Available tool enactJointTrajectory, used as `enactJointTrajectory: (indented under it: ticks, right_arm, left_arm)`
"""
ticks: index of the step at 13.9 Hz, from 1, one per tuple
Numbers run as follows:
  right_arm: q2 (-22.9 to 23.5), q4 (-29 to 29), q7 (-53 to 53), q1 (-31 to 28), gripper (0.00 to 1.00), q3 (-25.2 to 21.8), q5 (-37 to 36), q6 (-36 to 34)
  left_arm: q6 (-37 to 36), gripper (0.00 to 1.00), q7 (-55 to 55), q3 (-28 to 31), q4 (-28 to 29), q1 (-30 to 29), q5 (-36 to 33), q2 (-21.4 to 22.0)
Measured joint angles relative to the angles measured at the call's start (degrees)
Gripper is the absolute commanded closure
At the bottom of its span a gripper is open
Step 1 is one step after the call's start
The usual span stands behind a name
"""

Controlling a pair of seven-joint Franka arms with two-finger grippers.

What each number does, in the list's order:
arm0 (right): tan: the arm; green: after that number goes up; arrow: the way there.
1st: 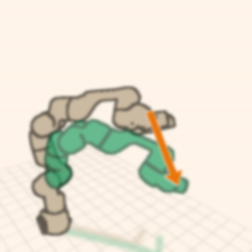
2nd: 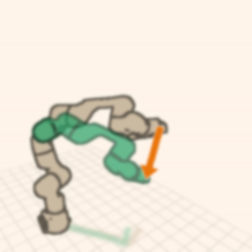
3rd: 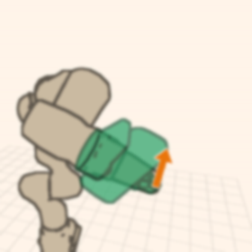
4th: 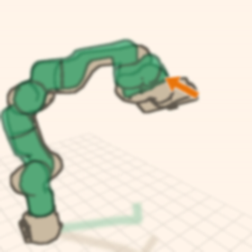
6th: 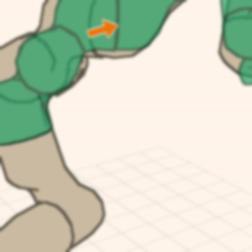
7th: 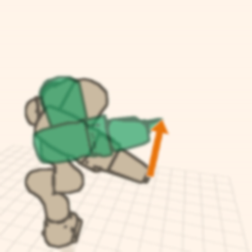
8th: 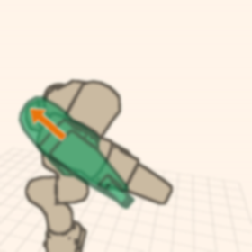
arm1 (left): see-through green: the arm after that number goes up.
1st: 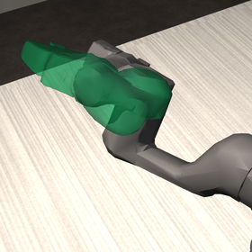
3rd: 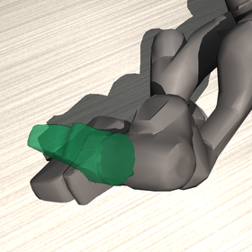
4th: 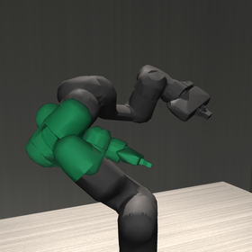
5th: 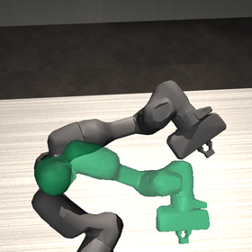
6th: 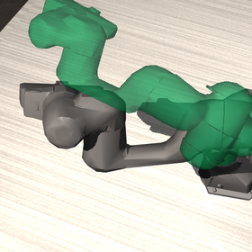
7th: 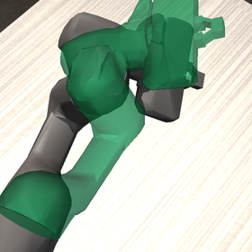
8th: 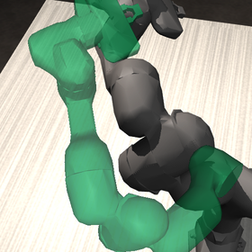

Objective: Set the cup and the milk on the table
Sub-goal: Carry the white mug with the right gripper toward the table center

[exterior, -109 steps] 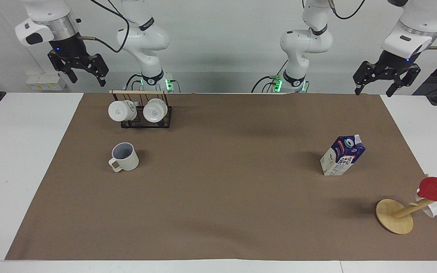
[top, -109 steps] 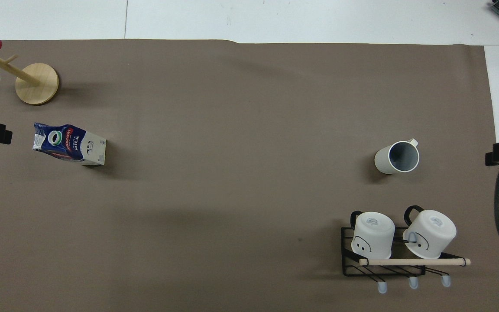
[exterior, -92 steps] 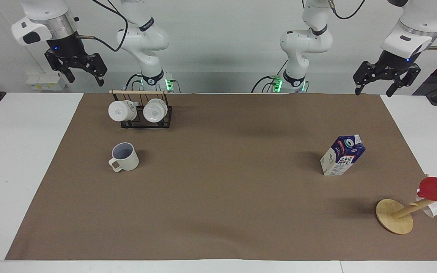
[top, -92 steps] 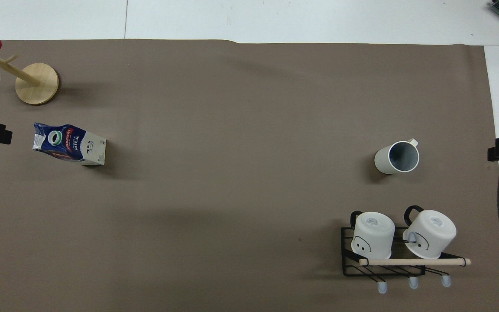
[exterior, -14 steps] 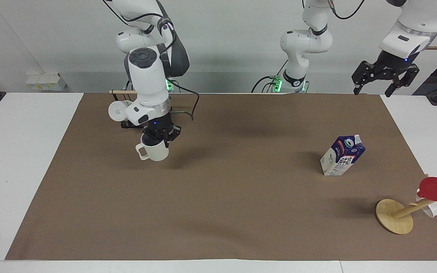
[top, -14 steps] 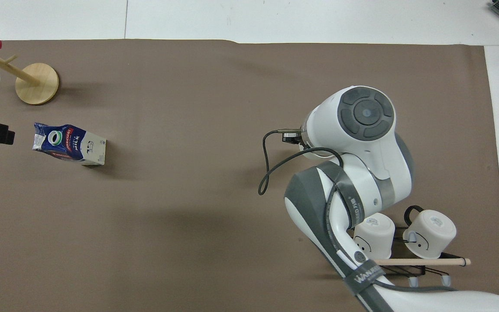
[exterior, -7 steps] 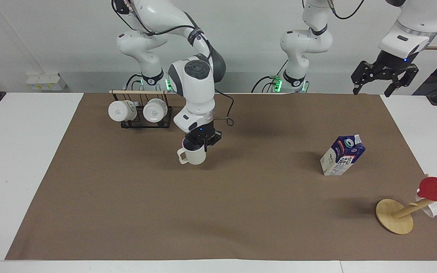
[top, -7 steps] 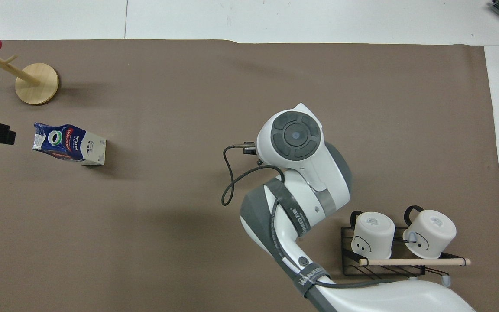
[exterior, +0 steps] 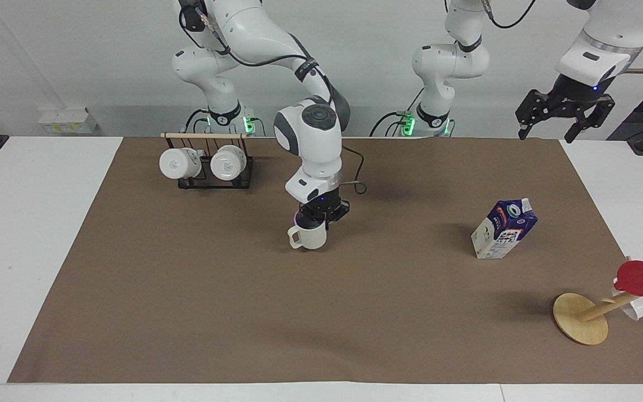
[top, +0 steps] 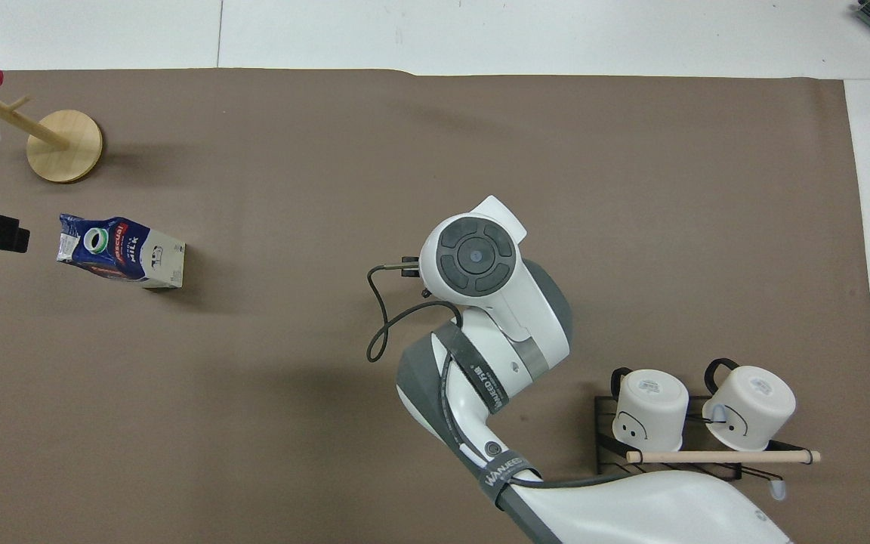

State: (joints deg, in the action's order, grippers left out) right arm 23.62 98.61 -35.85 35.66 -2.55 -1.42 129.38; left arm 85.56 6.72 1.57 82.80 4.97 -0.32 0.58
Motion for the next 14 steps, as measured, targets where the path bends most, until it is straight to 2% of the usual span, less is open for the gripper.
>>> enactJointTrajectory:
  ticks: [14]
  right_arm:
    - [0.22,1.91,1.36,0.44,1.0,-0.02,0.0,0.07]
  left_arm:
    - [-0.04,0.0,0.0,-0.1,0.0,0.0,0.0,0.0]
